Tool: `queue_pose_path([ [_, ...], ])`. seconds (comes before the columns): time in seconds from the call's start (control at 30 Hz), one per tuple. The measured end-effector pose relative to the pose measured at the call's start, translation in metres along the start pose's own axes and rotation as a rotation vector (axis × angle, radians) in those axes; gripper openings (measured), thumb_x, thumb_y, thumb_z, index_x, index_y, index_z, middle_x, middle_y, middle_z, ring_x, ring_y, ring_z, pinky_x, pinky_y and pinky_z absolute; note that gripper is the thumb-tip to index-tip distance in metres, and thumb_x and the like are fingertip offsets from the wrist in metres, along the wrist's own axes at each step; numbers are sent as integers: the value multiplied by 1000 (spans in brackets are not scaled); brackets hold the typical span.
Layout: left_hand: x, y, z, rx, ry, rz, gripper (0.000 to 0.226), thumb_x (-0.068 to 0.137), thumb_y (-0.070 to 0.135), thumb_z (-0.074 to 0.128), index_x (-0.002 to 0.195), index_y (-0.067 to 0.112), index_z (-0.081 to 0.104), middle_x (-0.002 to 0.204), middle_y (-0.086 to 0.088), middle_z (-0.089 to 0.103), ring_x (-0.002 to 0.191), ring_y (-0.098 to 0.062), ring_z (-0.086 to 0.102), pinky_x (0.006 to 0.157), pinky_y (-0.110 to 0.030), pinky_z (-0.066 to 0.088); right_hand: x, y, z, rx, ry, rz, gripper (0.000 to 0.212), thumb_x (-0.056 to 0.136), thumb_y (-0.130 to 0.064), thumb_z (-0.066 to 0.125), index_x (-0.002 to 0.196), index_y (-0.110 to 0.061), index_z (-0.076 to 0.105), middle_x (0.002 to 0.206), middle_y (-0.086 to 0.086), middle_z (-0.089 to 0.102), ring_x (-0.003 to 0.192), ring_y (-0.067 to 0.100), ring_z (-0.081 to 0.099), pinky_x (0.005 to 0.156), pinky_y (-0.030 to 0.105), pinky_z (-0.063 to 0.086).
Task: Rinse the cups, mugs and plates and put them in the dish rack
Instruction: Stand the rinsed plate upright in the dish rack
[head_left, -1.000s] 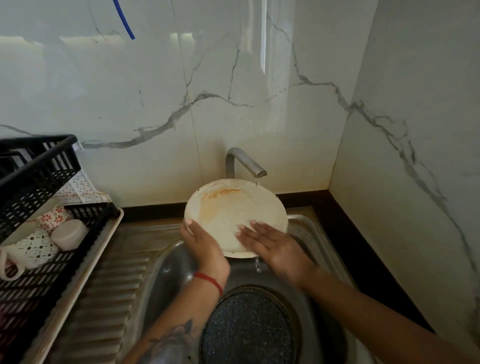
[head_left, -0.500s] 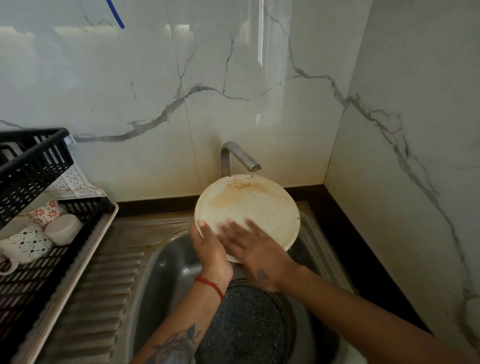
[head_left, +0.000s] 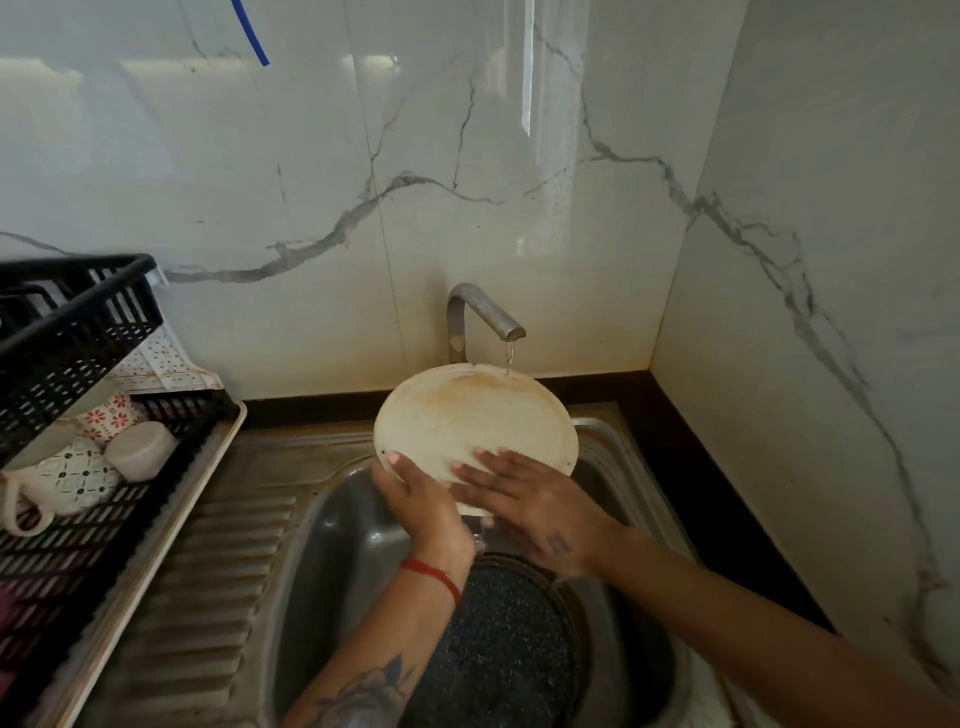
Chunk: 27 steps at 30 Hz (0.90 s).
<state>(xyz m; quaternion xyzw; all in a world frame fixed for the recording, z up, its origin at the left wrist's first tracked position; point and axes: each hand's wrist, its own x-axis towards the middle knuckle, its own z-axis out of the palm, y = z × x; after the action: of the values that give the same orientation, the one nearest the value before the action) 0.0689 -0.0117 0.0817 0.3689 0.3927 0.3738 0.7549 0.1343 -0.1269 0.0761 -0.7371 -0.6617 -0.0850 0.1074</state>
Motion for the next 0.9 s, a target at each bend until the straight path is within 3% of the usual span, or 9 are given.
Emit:
queue_pose_path([
  [0.1,14,3,-13,63,-42,-46,45,103,46,24,145,31,29,136,-8,48,110,-25,54,84,-43,52,-10,21,-4,43,-207,129,56,95,-60,9,147,-44,-4,158,-8,-9,146,17,-14,116,37,-13],
  [0.23,3,-3,-15,76,-105,-112,47,101,50,24,144,32,32,132,-7,52,106,-24,59,84,-43,54,1,34,-5,45,-284,534,71,88,-71,11,145,-42,-19,152,1,-31,142,27,-26,108,37,-21],
  [0.3,-3,-6,-12,52,-91,-122,44,102,48,25,142,33,36,138,-6,50,115,-25,55,95,-47,49,20,15,6,-6,-271,420,69,92,-67,12,147,-38,-16,153,5,-30,141,29,-28,107,39,-24],
  [0.4,-1,-7,-13,68,-101,-145,43,102,47,27,142,33,37,146,-4,42,133,-27,41,108,-48,36,33,-3,15,-55,-210,121,54,95,-60,3,143,-43,-13,154,-9,-19,142,18,-24,107,36,-27],
  [0.47,7,-2,-16,74,-138,-164,45,102,46,28,143,31,36,140,-5,48,122,-28,51,95,-47,47,30,9,9,-66,-187,137,53,94,-64,4,141,-49,-15,153,-13,-20,142,17,-24,110,39,-25],
  [0.57,17,2,-20,102,-163,-164,44,102,48,28,144,35,32,118,2,54,90,-20,59,69,-39,53,21,36,1,-79,-167,442,64,87,-70,6,143,-49,-17,155,-5,-25,143,23,-26,114,46,-18],
  [0.63,15,3,-20,102,-169,-185,43,101,50,28,142,38,32,109,3,53,85,-18,57,63,-37,52,21,37,-1,-10,-171,607,67,90,-67,9,147,-42,-15,156,3,-27,142,27,-27,115,46,-17],
  [0.8,12,2,-18,35,-136,-232,44,100,51,31,137,30,42,134,-8,51,118,-31,53,93,-49,47,33,-23,18,45,-169,194,54,100,-51,10,149,-33,-7,158,-4,-14,143,16,-24,113,41,-20],
  [0.9,25,13,-24,175,-119,-176,45,101,49,29,139,27,40,133,-10,50,115,-33,53,92,-50,47,9,-24,17,-5,-134,3,55,101,-51,18,150,-29,5,159,-4,2,147,16,-10,118,41,-10],
])
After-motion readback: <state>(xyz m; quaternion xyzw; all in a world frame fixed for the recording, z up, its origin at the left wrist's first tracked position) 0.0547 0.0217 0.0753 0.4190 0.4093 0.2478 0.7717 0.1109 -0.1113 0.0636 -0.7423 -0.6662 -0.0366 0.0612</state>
